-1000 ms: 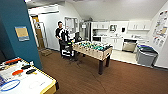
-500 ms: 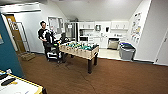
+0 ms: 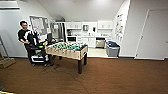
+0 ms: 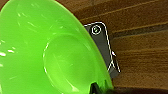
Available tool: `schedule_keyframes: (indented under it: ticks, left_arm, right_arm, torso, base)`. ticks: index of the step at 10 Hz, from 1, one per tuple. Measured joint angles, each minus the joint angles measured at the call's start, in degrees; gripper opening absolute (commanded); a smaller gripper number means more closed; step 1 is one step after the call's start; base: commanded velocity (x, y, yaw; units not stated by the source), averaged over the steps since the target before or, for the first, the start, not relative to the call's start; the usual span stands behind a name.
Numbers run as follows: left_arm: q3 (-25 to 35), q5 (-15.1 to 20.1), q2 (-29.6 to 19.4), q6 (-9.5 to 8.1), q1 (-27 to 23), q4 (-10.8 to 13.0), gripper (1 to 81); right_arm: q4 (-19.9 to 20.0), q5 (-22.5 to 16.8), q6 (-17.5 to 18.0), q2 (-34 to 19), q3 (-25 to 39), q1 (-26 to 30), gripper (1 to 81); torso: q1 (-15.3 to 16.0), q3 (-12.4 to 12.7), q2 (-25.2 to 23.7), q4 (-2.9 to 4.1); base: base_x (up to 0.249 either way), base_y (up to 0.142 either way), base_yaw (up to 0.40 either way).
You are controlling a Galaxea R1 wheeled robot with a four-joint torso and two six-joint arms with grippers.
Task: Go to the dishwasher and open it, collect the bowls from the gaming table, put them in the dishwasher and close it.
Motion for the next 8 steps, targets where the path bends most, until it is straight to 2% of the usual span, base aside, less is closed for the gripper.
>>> schedule_keyframes:
  ticks: [1, 8]
  left_arm:
    - [0.0, -0.3, 0.0, -0.01, -0.1, 0.0, 1.0]
    - [0.0, -0.2, -0.2, -0.01, 0.4, 0.0, 1.0]
  right_arm:
    - [-0.1, -0.2, 0.0, 0.0, 0.0, 0.0, 1.0]
    - [-0.1, -0.4, 0.0, 0.2, 0.0, 0.0, 1.0]
  torso:
    - [0.0, 0.0, 0.0, 0.0]
    - [0.0, 0.0, 0.0, 0.0]
  base:
    - [0.0, 0.0, -0.099]
    - [0.099, 0.0, 0.0]
